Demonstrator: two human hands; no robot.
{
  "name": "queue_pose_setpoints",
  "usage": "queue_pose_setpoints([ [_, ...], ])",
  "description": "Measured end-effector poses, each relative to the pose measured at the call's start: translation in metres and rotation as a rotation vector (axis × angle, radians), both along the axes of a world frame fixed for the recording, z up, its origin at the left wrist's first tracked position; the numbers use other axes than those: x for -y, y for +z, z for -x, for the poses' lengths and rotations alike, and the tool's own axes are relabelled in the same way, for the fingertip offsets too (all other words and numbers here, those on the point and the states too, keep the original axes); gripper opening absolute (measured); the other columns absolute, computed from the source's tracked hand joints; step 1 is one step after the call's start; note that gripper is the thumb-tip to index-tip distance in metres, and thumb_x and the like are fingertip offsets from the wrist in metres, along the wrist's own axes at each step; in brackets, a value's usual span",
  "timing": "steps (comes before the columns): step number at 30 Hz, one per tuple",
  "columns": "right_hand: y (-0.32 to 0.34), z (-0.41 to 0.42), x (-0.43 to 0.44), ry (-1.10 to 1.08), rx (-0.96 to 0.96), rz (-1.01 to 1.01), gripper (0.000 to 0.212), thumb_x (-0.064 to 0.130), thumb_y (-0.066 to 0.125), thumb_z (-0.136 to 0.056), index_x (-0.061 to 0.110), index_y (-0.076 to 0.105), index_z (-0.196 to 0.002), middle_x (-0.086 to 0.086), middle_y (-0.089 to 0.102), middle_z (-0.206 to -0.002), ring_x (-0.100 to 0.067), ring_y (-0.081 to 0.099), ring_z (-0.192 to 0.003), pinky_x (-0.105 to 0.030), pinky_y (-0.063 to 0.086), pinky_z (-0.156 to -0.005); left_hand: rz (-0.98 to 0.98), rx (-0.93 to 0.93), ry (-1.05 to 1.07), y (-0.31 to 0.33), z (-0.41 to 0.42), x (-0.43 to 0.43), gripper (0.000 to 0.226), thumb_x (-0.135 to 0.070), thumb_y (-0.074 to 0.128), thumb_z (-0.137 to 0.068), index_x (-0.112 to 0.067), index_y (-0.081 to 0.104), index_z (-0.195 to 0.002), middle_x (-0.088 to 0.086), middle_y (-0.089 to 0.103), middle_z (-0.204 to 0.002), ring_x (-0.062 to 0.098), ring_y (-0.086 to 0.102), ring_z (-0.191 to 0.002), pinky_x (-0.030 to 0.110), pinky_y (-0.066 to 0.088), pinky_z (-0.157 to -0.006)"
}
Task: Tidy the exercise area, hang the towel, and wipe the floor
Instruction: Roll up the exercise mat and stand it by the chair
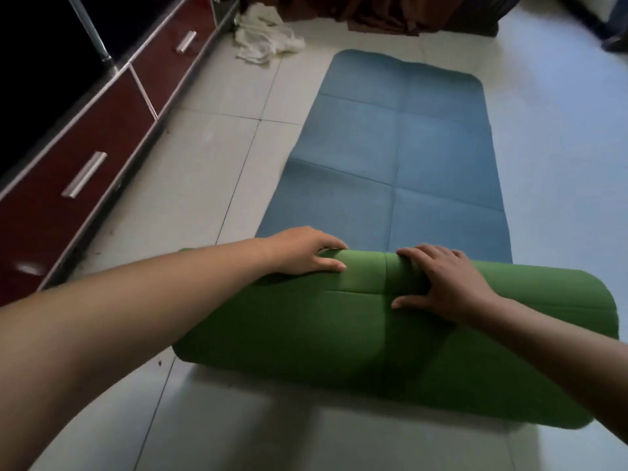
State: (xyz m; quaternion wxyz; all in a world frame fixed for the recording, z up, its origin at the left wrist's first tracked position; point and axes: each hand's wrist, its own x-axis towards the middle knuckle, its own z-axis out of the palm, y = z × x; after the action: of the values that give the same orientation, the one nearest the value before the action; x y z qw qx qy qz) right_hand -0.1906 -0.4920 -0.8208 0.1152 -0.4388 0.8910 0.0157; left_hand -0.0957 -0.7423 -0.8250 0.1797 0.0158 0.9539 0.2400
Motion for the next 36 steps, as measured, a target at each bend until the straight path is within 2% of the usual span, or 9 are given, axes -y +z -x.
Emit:
queue_pose_setpoints([
  [3,-0.013,0.026,0.000,0.017,0.033,0.071,0.094,0.083,0.051,-0.055,0.030,0.040,-0.132,0.004,0.052,-0.126,-0.019,0.048,-0.116,-0.035,0.036,-0.093,0.107,0.057,-0.020,0.004,0.010,-0.012,0.067,-0.057,0.048,-0.088,-0.026,0.032,-0.144,-0.002,0.043,-0.144,0.018,0.042,-0.129,0.033,0.035,-0.104],
  [6,-0.019,0.046,-0.001,-0.005,0.063,0.126,0.089,0.083,0.055,-0.054,0.031,0.042,-0.126,0.004,0.055,-0.122,-0.019,0.050,-0.114,-0.036,0.037,-0.090,0.203,0.103,-0.049,0.011,0.023,-0.023,0.095,-0.067,0.058,-0.075,-0.025,0.016,-0.149,-0.003,0.034,-0.149,0.018,0.035,-0.133,0.034,0.031,-0.109],
  [10,-0.023,0.071,-0.011,-0.054,0.118,0.213,0.087,0.082,0.058,-0.053,0.032,0.044,-0.123,0.004,0.055,-0.120,-0.020,0.051,-0.113,-0.036,0.038,-0.088,0.328,0.057,-0.083,0.020,0.052,-0.031,0.112,-0.073,0.069,-0.057,-0.029,0.019,-0.147,-0.007,0.039,-0.143,0.016,0.039,-0.128,0.033,0.036,-0.104],
  [14,-0.030,0.077,-0.018,-0.064,0.182,0.226,0.083,0.077,0.060,-0.059,0.031,0.045,-0.127,0.005,0.053,-0.123,-0.020,0.051,-0.113,-0.035,0.040,-0.089,0.350,0.063,-0.091,0.008,0.073,-0.033,0.100,-0.070,0.071,-0.058,-0.032,0.029,-0.141,-0.008,0.048,-0.132,0.016,0.048,-0.120,0.032,0.041,-0.096],
  [19,-0.032,0.073,-0.028,-0.123,0.114,0.191,0.076,0.072,0.055,-0.071,0.029,0.043,-0.132,0.003,0.053,-0.126,-0.021,0.051,-0.113,-0.035,0.041,-0.091,0.281,0.027,-0.103,-0.012,0.090,-0.033,0.100,-0.065,0.075,-0.058,-0.031,0.031,-0.141,-0.008,0.048,-0.134,0.016,0.047,-0.122,0.031,0.040,-0.099],
  [22,-0.039,0.074,-0.034,-0.196,0.050,0.160,0.076,0.071,0.052,-0.075,0.027,0.039,-0.136,0.001,0.049,-0.133,-0.022,0.048,-0.119,-0.037,0.038,-0.098,0.266,-0.056,-0.164,-0.025,0.101,-0.037,0.103,-0.065,0.070,-0.065,-0.027,0.023,-0.147,-0.004,0.038,-0.146,0.018,0.038,-0.131,0.030,0.031,-0.107],
  [24,-0.045,0.077,-0.031,-0.226,0.022,0.132,0.072,0.068,0.049,-0.079,0.027,0.039,-0.137,0.000,0.046,-0.136,-0.022,0.044,-0.124,-0.040,0.034,-0.102,0.290,-0.030,-0.171,-0.035,0.106,-0.037,0.096,-0.065,0.059,-0.076,-0.024,0.015,-0.150,-0.002,0.026,-0.153,0.019,0.028,-0.138,0.030,0.024,-0.112],
  [28,-0.056,0.080,-0.022,-0.300,0.086,0.095,0.059,0.061,0.047,-0.085,0.025,0.045,-0.133,-0.001,0.047,-0.136,-0.024,0.045,-0.123,-0.042,0.037,-0.101,0.399,0.051,-0.180,-0.054,0.105,-0.035,0.083,-0.068,0.034,-0.087,-0.025,0.003,-0.151,0.001,0.011,-0.158,0.021,0.015,-0.144,0.043,0.018,-0.116],
  [36,-0.069,0.084,-0.017,-0.327,0.067,0.059,0.060,0.059,0.041,-0.089,0.027,0.038,-0.139,-0.001,0.038,-0.145,-0.021,0.035,-0.132,-0.042,0.030,-0.108,0.403,0.035,-0.242,-0.055,0.095,-0.027,0.077,-0.065,0.027,-0.090,-0.026,-0.001,-0.151,0.001,-0.002,-0.159,0.023,0.003,-0.146,0.047,0.011,-0.117],
])
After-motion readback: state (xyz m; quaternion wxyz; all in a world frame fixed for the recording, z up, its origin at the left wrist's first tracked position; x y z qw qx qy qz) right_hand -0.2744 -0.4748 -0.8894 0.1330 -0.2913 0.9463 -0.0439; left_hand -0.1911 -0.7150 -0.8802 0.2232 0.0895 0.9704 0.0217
